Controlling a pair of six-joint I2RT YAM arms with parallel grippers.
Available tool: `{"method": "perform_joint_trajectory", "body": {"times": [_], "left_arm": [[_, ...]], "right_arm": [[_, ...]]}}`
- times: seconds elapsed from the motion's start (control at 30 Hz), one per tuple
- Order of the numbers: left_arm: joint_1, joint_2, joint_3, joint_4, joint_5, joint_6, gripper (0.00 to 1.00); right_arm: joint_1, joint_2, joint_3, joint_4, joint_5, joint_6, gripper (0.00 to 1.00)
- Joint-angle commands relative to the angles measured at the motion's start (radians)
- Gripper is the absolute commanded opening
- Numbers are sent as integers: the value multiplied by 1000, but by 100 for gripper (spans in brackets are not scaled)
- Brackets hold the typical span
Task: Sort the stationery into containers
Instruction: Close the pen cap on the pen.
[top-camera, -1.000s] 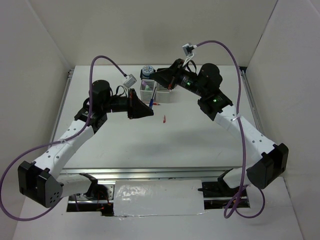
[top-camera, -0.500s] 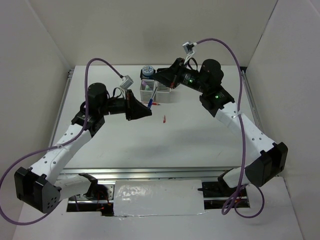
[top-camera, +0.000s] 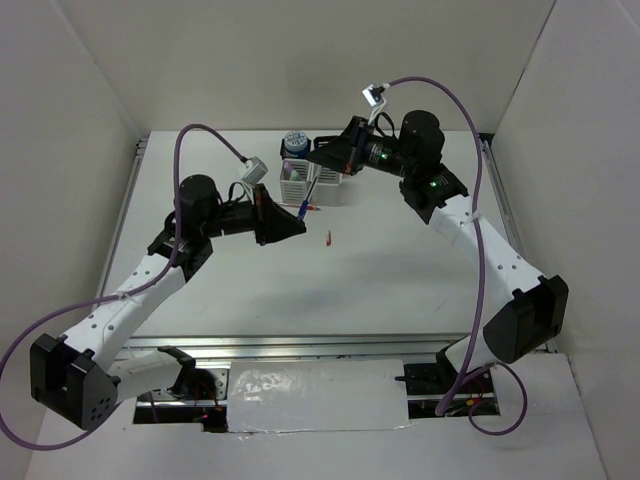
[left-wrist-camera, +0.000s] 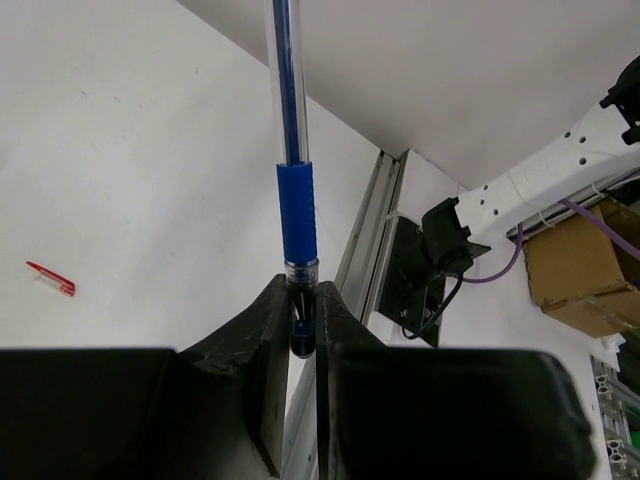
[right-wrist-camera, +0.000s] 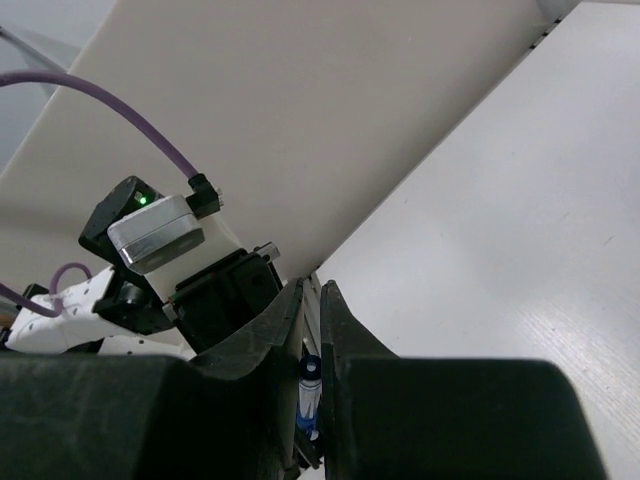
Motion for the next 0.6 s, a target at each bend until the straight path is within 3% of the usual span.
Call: {"method": "perform_joint_trajectory", "body": {"times": [0.0,0.13,0.3,0.5,0.57], "left_arm": [[-14,-54,4,202,-18,-12,0],[-28,-57,-22,197,-17,-20,0],[-40,-60,-43,190,-18,-21,0],[-48,-54,-63,183,-17,-26,0],[-51,-51,-65,171,-17,-21,0]], "right_arm": [[-18,27,55,-74,-50,10,2],[-51,33,91,-39,-24,16,4],[-101,33,146,-33,-12,13,14],[-158,39,213,-33,-7,16,40],[-173,42,236,-36,-4,13,54]]}}
